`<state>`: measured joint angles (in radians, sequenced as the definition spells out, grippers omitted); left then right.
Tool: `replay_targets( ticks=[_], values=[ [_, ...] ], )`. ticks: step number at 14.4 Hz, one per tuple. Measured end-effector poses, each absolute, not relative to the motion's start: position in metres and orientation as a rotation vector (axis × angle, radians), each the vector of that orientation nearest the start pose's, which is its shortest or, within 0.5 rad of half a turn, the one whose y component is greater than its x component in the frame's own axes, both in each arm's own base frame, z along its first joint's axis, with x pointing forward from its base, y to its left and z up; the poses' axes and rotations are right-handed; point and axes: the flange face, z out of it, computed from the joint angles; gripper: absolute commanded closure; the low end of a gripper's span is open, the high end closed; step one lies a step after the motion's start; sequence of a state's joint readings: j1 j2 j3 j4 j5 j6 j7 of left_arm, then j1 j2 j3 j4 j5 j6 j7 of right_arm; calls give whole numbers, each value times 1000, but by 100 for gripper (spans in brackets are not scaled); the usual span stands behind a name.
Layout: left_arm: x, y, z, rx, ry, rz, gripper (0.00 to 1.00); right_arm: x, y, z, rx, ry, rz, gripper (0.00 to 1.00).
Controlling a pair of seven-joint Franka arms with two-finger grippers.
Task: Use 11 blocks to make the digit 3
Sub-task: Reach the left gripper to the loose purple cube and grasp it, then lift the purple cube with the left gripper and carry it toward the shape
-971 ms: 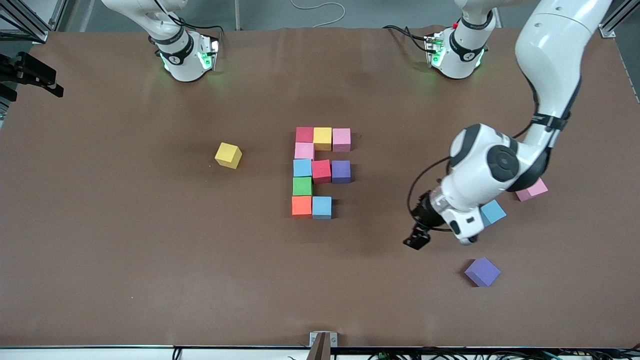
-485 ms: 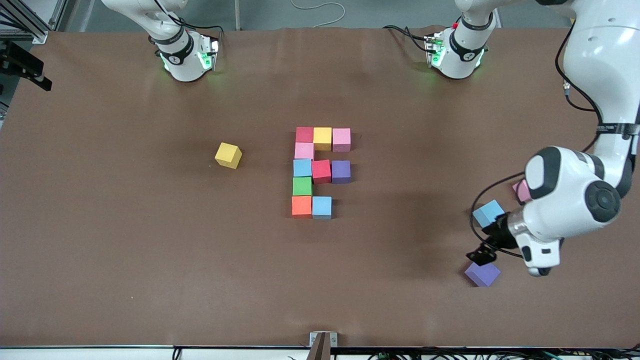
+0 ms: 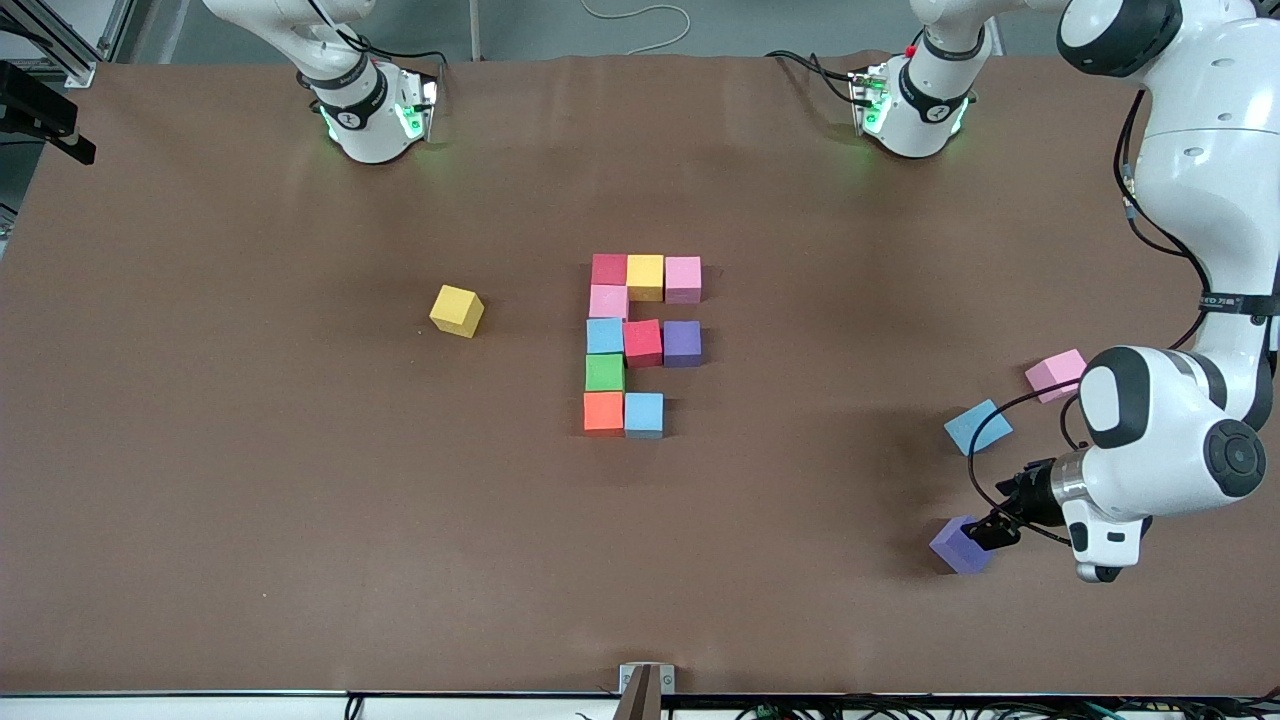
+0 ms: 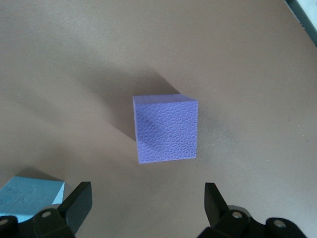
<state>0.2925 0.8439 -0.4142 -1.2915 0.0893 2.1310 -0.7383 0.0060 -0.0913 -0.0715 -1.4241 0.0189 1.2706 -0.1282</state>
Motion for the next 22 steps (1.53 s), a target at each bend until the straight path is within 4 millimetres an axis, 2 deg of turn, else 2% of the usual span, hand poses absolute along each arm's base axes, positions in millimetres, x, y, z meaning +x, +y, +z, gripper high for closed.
replay_targets(
  ticks=[3, 6, 8, 12, 17, 22],
  values=[
    [754, 6, 268, -3203, -1093, 54, 0, 490, -31, 710, -3107, -107, 104, 0],
    [755, 29, 250, -3243, -984, 57, 0, 491, -31, 709, -3107, -108, 107, 0],
    [756, 32, 243, -3251, -973, 64, 0, 491, -31, 709, -3107, -108, 105, 0],
    [761, 29, 239, -3305, -1121, 51, 0, 494, -31, 706, -3108, -108, 102, 0],
    [765, 35, 204, -3310, -1228, -19, 0, 498, -31, 699, -3107, -107, 115, 0],
    [772, 35, 212, -3332, -1311, -34, 0, 502, -32, 699, -3111, -107, 75, 0]
  ],
)
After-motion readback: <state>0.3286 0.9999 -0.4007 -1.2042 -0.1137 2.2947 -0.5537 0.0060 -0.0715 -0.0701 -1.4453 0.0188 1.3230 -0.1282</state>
